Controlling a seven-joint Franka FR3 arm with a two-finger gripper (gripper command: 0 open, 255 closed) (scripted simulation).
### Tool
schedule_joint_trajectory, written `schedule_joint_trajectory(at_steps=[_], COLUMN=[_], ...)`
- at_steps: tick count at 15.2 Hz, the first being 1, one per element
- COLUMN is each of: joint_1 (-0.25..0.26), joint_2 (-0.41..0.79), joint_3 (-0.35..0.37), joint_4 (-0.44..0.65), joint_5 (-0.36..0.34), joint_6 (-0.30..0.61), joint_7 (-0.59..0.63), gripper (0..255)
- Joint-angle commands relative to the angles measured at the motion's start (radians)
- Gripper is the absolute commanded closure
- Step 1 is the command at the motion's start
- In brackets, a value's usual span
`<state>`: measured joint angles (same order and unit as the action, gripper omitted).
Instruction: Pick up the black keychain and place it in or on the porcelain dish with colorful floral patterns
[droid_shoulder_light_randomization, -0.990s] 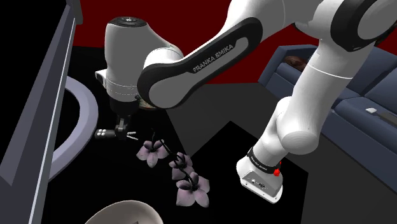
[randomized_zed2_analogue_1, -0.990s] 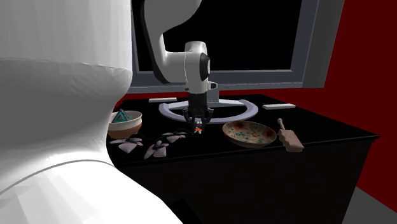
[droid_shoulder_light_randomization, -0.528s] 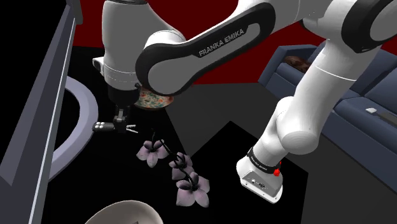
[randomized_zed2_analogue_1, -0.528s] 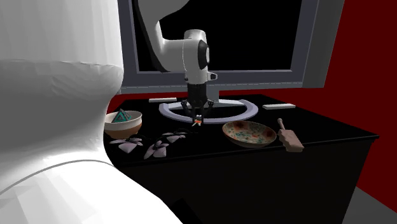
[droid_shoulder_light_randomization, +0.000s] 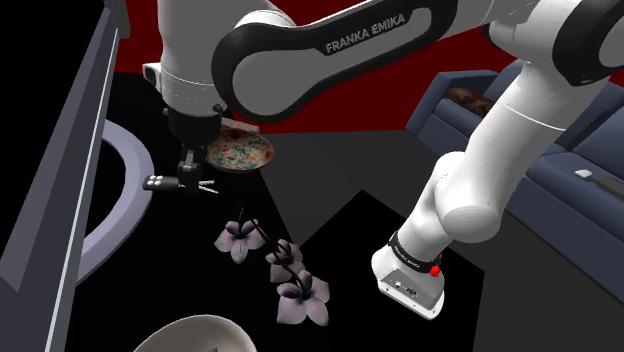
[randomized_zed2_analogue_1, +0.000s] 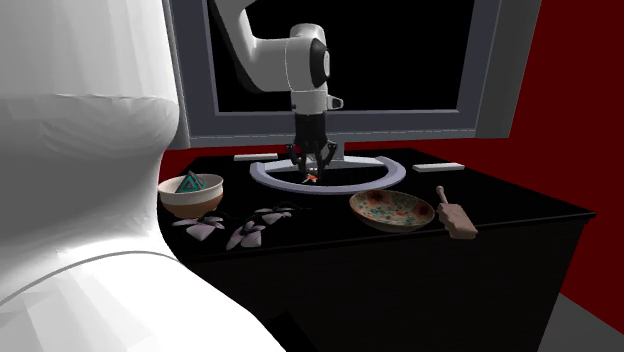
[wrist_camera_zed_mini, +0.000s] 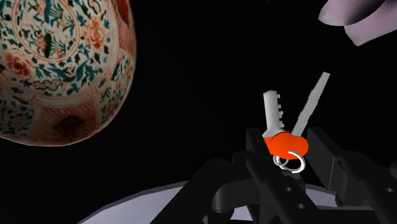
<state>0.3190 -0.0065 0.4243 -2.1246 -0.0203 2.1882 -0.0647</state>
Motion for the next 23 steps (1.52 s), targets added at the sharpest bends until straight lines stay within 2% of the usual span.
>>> schedule_joint_trajectory(at_steps=[1,7,15,23], joint_1=[0.0,-0.002,-0.09,-0.183], joint_2=[-0.008,-0.033,-0.104,-0.106], joint_3=[0.0,-0.003,-0.113,-0.234], joint_4=[0.02,0.066,-0.001,0.007], joint_5=[0.005,0.017,0.054,0.057], joint_6=[-0.028,-0.097,-0.096,-0.11], joint_7=[-0.004,-0.014,-0.231,-0.445], gripper=[255,255,255,255])
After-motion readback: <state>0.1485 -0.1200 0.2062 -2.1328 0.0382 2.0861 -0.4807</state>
